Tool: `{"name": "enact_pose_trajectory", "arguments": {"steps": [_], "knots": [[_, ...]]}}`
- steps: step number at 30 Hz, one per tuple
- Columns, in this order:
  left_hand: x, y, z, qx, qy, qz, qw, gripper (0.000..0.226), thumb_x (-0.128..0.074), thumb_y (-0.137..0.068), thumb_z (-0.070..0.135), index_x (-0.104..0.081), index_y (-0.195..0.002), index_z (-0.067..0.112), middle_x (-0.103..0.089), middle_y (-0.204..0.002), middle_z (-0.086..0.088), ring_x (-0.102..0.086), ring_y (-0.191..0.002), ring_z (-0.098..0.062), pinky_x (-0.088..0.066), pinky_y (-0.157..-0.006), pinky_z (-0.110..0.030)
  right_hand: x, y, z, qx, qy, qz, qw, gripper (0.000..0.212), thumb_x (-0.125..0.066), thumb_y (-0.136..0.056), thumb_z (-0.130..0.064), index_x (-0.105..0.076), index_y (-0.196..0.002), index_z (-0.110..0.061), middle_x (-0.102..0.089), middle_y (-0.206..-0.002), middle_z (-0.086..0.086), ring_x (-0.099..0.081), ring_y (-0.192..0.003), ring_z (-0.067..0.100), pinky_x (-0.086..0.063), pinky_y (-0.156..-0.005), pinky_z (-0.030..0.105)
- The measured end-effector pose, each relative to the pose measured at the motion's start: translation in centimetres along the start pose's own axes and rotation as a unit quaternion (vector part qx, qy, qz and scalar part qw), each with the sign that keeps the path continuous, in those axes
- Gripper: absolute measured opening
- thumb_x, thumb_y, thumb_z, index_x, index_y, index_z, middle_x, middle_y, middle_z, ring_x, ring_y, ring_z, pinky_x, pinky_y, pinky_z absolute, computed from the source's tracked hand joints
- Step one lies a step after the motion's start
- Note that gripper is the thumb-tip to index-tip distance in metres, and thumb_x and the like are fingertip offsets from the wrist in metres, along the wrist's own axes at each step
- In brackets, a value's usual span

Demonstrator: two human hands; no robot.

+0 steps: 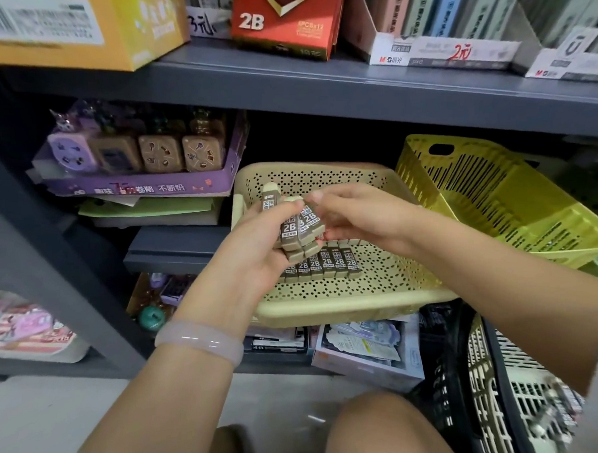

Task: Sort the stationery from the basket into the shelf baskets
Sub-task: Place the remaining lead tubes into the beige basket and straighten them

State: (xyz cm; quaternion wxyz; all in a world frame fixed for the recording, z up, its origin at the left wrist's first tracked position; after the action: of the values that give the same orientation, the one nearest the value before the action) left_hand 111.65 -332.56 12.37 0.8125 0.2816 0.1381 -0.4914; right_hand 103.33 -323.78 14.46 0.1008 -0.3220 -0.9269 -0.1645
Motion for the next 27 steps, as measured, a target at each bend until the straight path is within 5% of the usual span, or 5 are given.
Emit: {"name": "enact_pose_trajectory", "arguments": {"steps": [7,11,14,20,27], "knots": [[0.4,-0.1,0.0,0.000,-0.021,0.012,1.000,0.018,-0.062,-0.085,0.008,-0.053,-0.101,0.009,-0.066,-0.084,-0.012,-0.068,-0.069,-0.023,-0.059,-0.064,-0.042,1.3,-0.5,-0.3,-0.019,0.005,0.058,0.998,0.019,-0.061,-0.087,-0.013,-0.060,-0.106,-0.015,-0.068,-0.073,-0.001,-0.060,-0.062,0.007,-0.054,-0.066,0.022],[0.9,-0.4,0.2,-0.016,-0.026,0.032,0.999,0.010,-0.060,-0.087,0.009,-0.053,-0.093,0.013,-0.062,-0.087,-0.009,-0.067,-0.077,-0.024,-0.057,-0.067,-0.040,4.3,0.0,2.1,-0.161,0.318,0.112,0.928,0.021,-0.060,-0.088,-0.023,-0.054,-0.101,-0.006,-0.061,-0.084,0.002,-0.056,-0.064,0.011,-0.051,-0.052,0.018],[1.0,-0.5,0.3,-0.018,-0.026,0.034,0.999,0.011,-0.060,-0.087,0.009,-0.053,-0.095,0.012,-0.062,-0.087,-0.009,-0.066,-0.080,-0.025,-0.057,-0.071,-0.042,4.1,-0.1,4.8,-0.236,0.390,0.054,0.889,0.024,-0.058,-0.089,-0.016,-0.054,-0.108,-0.002,-0.063,-0.101,0.011,-0.062,-0.075,0.017,-0.058,-0.073,0.030],[0.9,-0.5,0.4,-0.024,-0.028,0.035,0.999,0.010,-0.059,-0.087,0.008,-0.052,-0.090,0.014,-0.062,-0.084,-0.007,-0.066,-0.077,-0.024,-0.056,-0.075,-0.044,4.1,-0.3,5.6,-0.224,0.360,0.061,0.904,0.022,-0.060,-0.087,-0.010,-0.060,-0.107,-0.002,-0.064,-0.094,0.008,-0.066,-0.085,0.019,-0.056,-0.083,0.033],[0.8,-0.4,0.3,-0.027,-0.035,0.035,0.998,0.010,-0.059,-0.088,0.009,-0.052,-0.090,0.016,-0.062,-0.082,-0.005,-0.065,-0.073,-0.022,-0.056,-0.073,-0.041,2.4,0.2,5.1,-0.122,0.532,-0.025,0.838,0.046,-0.071,-0.077,-0.031,-0.043,-0.111,-0.019,-0.048,-0.090,-0.008,-0.049,-0.082,0.011,-0.038,-0.067,0.019]]}}
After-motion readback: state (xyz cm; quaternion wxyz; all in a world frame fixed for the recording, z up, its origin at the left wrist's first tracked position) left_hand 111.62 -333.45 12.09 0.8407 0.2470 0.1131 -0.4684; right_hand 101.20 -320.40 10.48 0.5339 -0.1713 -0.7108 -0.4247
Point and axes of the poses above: each hand's wrist, its own y-axis away from the middle knuckle, its own x-axis out of the back of the hand, z = x × y, the point moved 7 cm from there along -y, towards the middle knuckle
